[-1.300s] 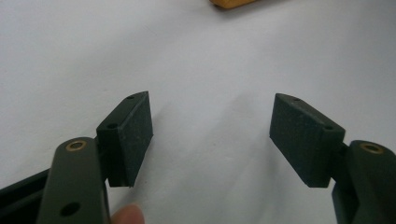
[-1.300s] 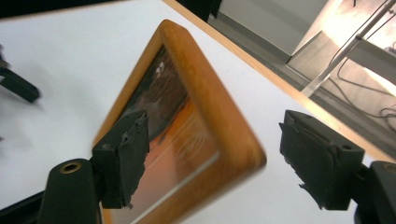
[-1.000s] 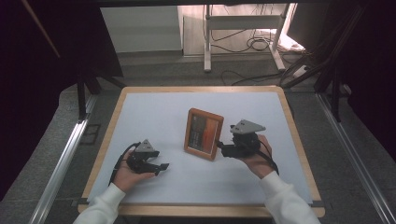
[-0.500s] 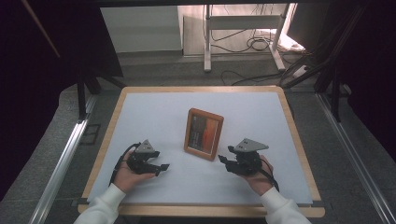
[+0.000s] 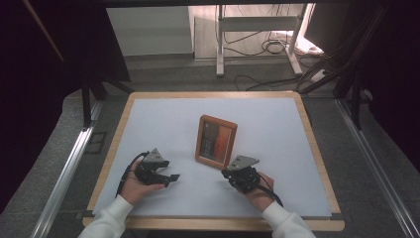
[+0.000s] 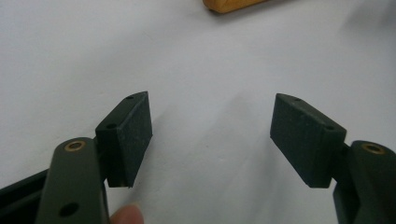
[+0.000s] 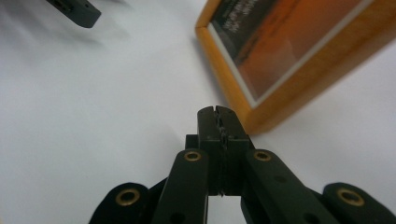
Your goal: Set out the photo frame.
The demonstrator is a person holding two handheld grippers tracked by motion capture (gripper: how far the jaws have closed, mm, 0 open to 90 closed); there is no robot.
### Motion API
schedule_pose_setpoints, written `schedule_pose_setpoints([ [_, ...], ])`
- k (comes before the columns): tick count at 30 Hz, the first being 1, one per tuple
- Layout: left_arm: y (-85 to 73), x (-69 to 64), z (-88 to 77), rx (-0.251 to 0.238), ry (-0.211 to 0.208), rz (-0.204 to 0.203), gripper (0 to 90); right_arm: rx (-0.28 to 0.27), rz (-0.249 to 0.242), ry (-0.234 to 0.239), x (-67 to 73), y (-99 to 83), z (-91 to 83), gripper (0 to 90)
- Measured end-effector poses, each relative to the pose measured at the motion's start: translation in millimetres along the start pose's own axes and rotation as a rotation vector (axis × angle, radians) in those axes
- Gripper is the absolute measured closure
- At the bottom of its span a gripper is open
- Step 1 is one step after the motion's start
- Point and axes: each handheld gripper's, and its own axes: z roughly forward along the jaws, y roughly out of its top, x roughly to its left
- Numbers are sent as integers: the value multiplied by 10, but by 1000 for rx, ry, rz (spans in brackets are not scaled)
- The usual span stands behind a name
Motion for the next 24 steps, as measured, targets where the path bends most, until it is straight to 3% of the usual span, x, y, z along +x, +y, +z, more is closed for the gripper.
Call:
schedule_pose_setpoints([
  [6, 2, -9, 4, 2, -2, 2, 293, 24, -21, -8, 52, 68, 175, 897],
  [10, 0, -3, -3, 0, -2, 2, 293, 36, -5, -24, 12, 76, 258, 898],
  [17, 0, -2, -1, 1, -3, 5, 294, 47, 22, -54, -110, 47, 297, 898],
  [24, -1, -2, -3, 2, -1, 5, 294, 43, 31, -46, -154, 32, 287, 899],
])
